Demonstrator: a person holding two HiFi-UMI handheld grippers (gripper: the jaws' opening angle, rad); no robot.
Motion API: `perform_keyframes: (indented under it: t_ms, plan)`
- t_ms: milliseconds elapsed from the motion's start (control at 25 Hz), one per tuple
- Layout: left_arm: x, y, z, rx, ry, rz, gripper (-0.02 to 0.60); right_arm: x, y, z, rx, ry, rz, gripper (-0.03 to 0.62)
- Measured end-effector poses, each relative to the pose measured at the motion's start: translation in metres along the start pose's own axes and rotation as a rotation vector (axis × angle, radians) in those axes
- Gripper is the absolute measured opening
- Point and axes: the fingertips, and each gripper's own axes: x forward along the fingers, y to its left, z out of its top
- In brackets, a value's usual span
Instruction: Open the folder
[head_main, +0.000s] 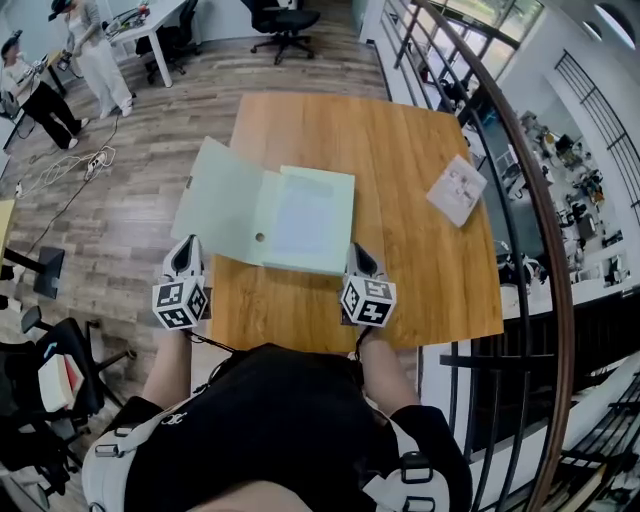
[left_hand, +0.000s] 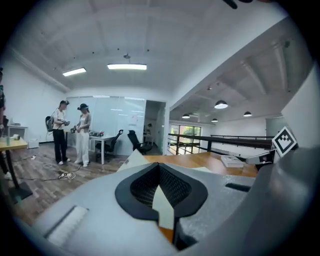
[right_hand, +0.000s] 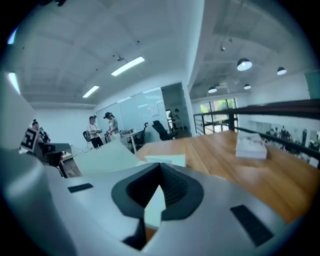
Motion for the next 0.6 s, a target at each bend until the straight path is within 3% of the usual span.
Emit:
perform_keyframes:
  t_ms: [120,320,600]
  plan:
    - [0.015,-0.045,0.026,0.036,-0.061,-0.100,0.005,-0.017,0.014,0.049,-0.112,-0.151,-0.012,0.006]
    - [0.042,-0.119,0.038,0.087,-0.087,-0.263,0.005,-0.047,0.018,0.095,-0.157,-0.329,-0.071,0.005]
    - [0.051,-0.174,0.023,0.055,-0.027,-0.385,0.005,-0.066,0.022,0.088,-0.172,-0.349,-0.062,0.005]
